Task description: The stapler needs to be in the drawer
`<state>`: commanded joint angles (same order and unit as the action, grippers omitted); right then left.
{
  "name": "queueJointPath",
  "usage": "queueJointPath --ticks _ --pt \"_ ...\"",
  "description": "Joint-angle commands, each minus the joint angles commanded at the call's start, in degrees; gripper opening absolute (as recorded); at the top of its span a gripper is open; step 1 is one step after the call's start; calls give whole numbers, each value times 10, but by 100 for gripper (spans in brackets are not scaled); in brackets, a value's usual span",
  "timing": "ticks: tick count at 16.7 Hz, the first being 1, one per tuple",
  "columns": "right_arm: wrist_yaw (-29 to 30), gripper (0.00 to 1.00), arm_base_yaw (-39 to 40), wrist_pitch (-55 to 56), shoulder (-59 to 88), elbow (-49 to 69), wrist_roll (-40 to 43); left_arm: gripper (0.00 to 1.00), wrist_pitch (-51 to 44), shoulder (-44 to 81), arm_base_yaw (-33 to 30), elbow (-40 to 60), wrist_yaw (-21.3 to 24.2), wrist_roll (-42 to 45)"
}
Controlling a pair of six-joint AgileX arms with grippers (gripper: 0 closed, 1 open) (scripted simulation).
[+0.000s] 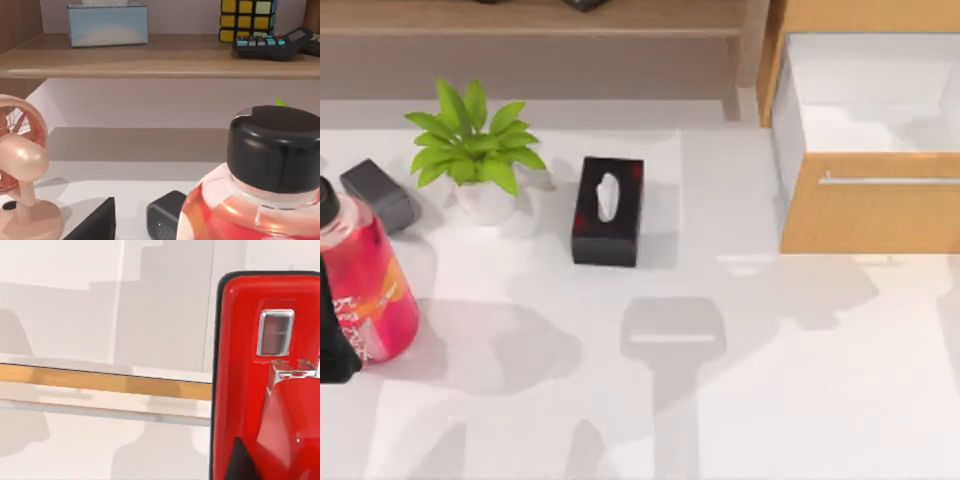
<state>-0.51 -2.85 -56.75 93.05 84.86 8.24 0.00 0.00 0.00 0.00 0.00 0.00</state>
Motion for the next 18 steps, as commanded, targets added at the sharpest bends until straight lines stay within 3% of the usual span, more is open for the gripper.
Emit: queueJointPath --ticks 9,18 --pt "-2 0 70 -85 236 280 -83 100 0 0 0 0 0 0" --pt "7 0 105 -199 449 431 -153 100 0 0 0 0 0 0"
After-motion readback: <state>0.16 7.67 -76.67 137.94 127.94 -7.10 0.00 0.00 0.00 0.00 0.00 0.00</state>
